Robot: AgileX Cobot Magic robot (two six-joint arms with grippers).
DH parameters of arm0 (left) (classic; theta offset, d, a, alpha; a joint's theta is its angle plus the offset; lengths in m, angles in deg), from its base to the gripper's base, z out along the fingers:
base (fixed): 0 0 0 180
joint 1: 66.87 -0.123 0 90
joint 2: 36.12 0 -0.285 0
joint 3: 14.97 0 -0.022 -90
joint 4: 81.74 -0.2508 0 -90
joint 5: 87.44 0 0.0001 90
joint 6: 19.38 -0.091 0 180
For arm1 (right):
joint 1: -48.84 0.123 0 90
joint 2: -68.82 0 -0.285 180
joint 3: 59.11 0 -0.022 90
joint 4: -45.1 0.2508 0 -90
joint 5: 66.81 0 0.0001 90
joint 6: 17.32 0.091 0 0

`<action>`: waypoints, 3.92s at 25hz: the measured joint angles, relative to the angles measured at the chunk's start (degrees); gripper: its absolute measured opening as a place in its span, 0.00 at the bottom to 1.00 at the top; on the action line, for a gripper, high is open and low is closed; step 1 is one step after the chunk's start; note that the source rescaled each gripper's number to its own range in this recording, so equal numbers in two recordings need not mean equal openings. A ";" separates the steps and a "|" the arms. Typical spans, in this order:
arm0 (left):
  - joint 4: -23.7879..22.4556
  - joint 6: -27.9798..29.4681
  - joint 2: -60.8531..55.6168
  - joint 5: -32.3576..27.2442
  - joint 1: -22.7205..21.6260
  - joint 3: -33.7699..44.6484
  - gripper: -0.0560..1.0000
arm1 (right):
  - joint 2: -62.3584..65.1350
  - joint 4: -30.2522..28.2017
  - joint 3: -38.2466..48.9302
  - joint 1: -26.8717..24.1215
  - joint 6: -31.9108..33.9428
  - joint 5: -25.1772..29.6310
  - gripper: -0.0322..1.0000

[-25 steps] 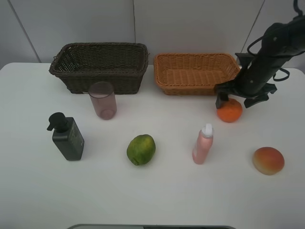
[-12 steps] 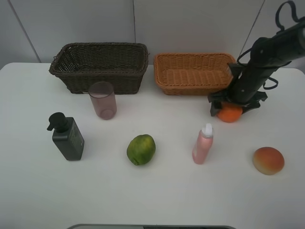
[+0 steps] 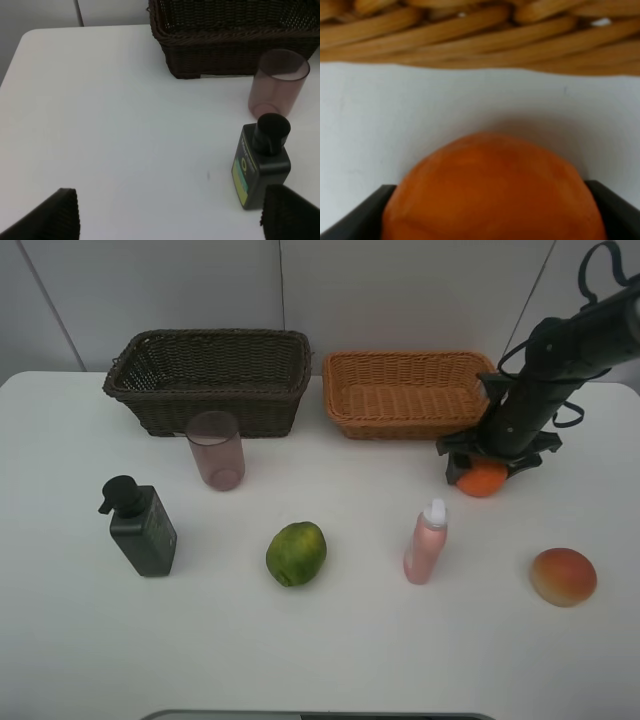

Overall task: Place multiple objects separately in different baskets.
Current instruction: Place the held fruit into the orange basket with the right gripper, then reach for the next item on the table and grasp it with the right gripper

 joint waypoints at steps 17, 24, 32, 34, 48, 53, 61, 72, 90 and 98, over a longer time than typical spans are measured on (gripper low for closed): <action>0.00 0.00 0.00 0.00 0.00 0.00 0.95 | 0.12 0.00 -0.48 0.00 0.00 1.65 0.62; 0.00 0.00 0.00 0.00 0.00 0.00 0.95 | 5.91 0.00 -3.55 0.00 0.00 11.37 0.62; 0.00 0.00 0.00 0.00 0.00 0.00 0.95 | 12.62 0.11 -8.10 0.96 0.00 22.93 0.62; 0.00 0.00 0.00 0.00 0.00 0.00 0.95 | 12.77 0.17 -10.37 1.59 0.00 24.34 0.62; 0.00 0.00 0.00 0.00 0.00 0.00 0.95 | -1.55 -1.64 -35.00 5.42 0.00 27.93 0.62; 0.00 0.00 0.00 0.00 0.00 0.00 0.95 | -7.69 -2.11 -40.50 5.42 0.00 24.98 0.62; 0.00 0.00 0.00 0.00 0.00 0.00 0.95 | -13.74 -2.30 -42.21 5.42 0.00 19.05 0.62; 0.00 0.00 0.00 0.00 0.00 0.00 0.95 | -17.67 -2.52 -42.21 5.42 0.00 13.75 0.62; 0.00 0.00 0.00 0.00 0.00 0.00 0.95 | -11.93 -2.52 -41.83 5.48 -0.05 19.86 1.00; 0.00 0.00 0.00 0.00 0.00 0.00 0.95 | 3.83 -2.52 -24.25 5.99 -0.24 16.13 1.00</action>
